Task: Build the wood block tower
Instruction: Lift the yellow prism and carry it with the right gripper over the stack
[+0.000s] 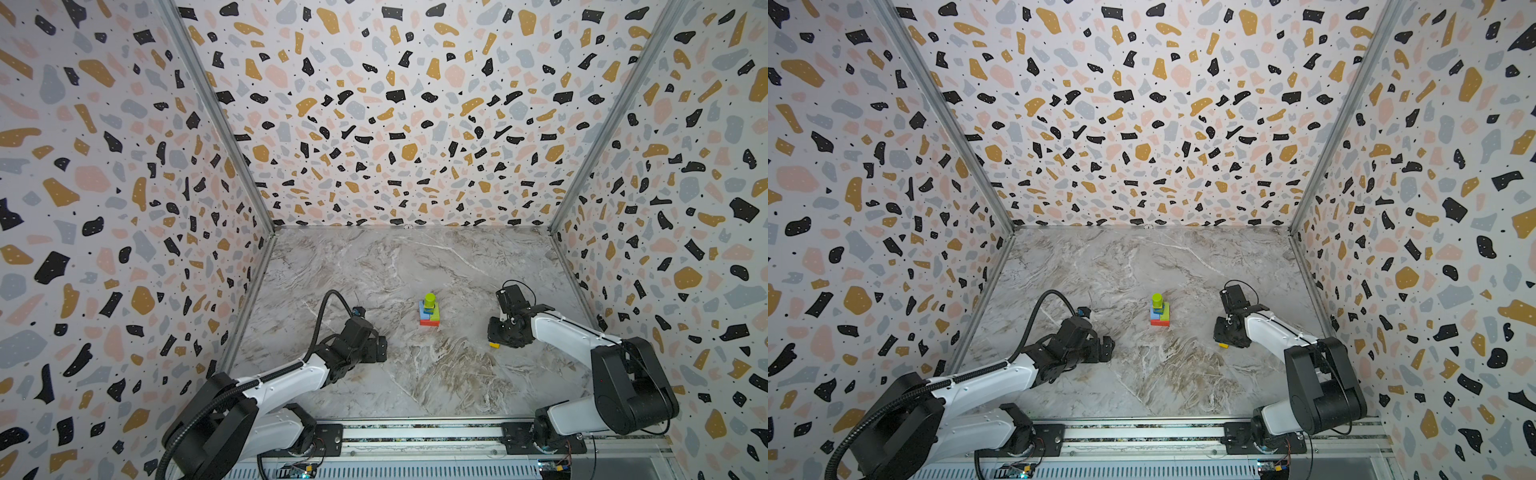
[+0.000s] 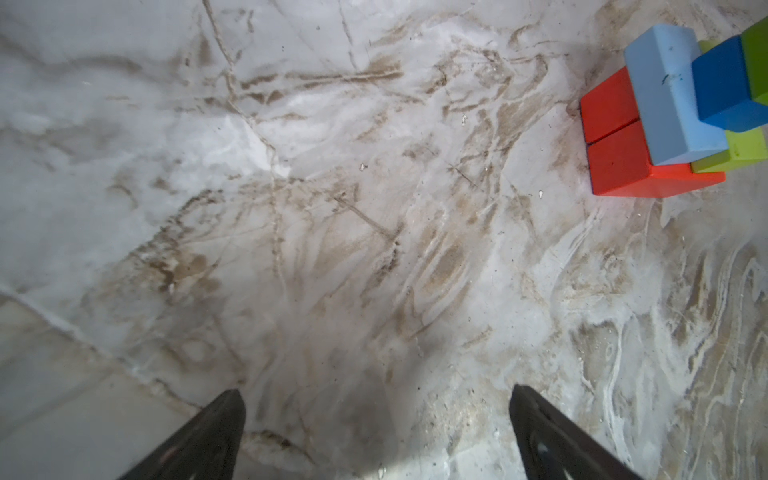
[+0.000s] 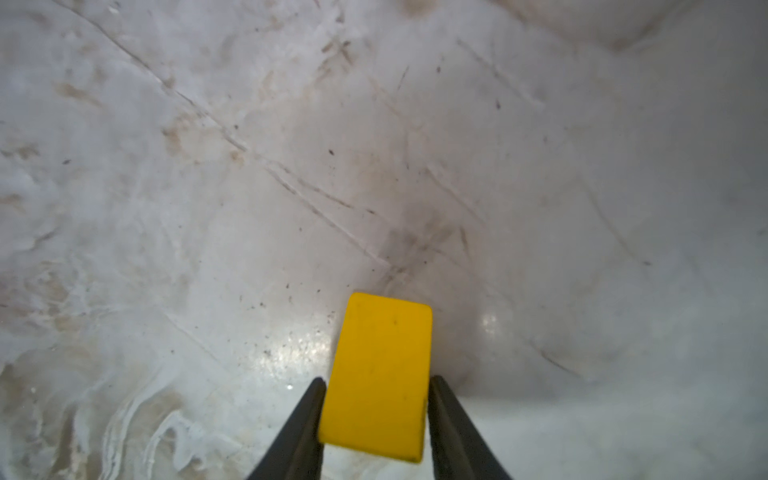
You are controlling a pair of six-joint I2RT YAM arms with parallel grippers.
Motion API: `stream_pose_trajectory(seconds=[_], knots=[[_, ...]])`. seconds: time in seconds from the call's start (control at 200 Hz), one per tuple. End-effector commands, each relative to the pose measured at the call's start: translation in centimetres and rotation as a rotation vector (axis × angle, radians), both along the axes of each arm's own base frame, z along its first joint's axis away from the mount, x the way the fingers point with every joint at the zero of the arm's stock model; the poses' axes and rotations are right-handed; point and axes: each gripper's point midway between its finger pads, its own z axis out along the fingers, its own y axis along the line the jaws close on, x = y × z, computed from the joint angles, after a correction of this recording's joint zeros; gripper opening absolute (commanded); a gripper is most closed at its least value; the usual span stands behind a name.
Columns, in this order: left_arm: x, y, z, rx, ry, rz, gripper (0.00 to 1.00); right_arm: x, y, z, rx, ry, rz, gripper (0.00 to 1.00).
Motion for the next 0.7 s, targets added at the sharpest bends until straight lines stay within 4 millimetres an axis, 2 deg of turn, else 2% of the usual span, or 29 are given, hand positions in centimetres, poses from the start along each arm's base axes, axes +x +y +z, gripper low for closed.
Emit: stream_pose_trajectory(seconds=[0.0, 0.22, 0.325, 0.561, 0.696], knots=[[0.6, -0.5, 0.7, -0.01, -0.031, -0.006, 1.0, 0.4, -0.5, 1.0, -0.042, -0.013, 0.005, 0.39], [0.6, -0.5, 0.7, -0.008, -0.03, -0.005, 1.0, 0.6, -0.6, 1.5, -0.058, -0.02, 0.022, 0.24], [0.6, -0.4, 0.8, -0.008, -0.03, -0.005, 1.0, 0.8, -0.4, 2.3, -0.063, -0.029, 0.038, 0.22], [1.1, -0.6, 1.7, -0.007, -0.043, -0.004, 1.0, 1.9, 1.2, 5.7, -0.076, -0.061, 0.123, 0.21], [1.5, -0.8, 2.7, -0.001, -0.051, -0.005, 1.0, 2.6, 2.3, 8.6, -0.063, -0.092, 0.178, 0.21]])
